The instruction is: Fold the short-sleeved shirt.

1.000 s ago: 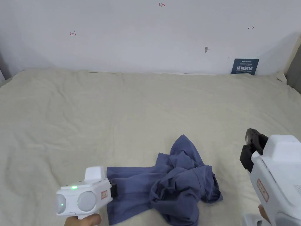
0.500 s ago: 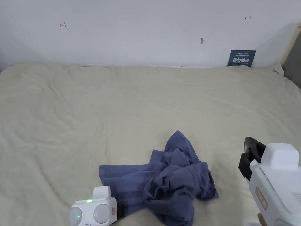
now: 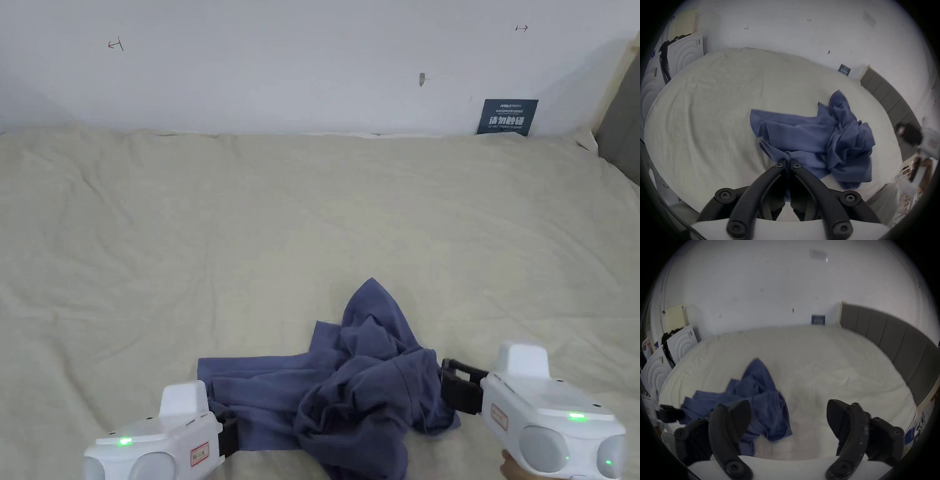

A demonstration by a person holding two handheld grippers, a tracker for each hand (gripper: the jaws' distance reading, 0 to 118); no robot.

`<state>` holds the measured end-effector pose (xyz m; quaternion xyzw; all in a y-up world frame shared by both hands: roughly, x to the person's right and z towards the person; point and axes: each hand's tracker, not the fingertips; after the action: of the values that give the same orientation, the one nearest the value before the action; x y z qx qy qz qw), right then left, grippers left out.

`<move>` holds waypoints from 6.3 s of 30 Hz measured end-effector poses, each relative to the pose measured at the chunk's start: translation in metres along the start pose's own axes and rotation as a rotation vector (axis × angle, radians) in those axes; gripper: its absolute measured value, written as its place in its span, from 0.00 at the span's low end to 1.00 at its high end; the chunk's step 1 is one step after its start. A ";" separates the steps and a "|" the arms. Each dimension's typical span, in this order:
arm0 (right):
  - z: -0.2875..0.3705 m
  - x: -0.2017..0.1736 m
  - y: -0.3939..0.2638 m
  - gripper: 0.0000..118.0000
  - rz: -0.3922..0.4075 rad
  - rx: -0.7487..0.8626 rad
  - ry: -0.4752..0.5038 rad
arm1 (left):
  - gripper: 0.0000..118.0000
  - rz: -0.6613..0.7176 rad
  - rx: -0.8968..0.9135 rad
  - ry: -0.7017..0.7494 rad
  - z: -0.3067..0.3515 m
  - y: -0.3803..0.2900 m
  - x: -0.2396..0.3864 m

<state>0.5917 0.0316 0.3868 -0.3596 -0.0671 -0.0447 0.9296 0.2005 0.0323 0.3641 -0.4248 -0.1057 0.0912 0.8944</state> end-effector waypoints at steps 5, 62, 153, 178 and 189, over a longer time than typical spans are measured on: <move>-0.057 -0.007 -0.022 0.79 0.019 -0.144 0.008 | 0.03 -0.009 0.015 -0.012 -0.003 0.005 -0.003; 0.022 -0.001 0.300 0.07 0.072 0.477 -0.039 | 0.03 0.031 0.470 0.307 0.045 0.365 -0.094; 0.074 -0.032 0.108 0.01 0.073 0.511 -0.127 | 0.32 -0.070 0.126 0.121 -0.082 0.238 -0.065; -0.124 0.055 0.129 0.62 -0.120 0.039 -0.131 | 0.03 -0.098 -0.010 0.212 -0.217 0.248 -0.086; -0.220 0.060 0.111 0.60 -0.154 -0.258 -0.095 | 0.03 -0.115 0.062 0.166 -0.156 0.264 -0.082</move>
<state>0.6863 -0.0368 0.1612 -0.4714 -0.1321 -0.1069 0.8654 0.1442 0.0604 0.0530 -0.3963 -0.0527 0.0074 0.9166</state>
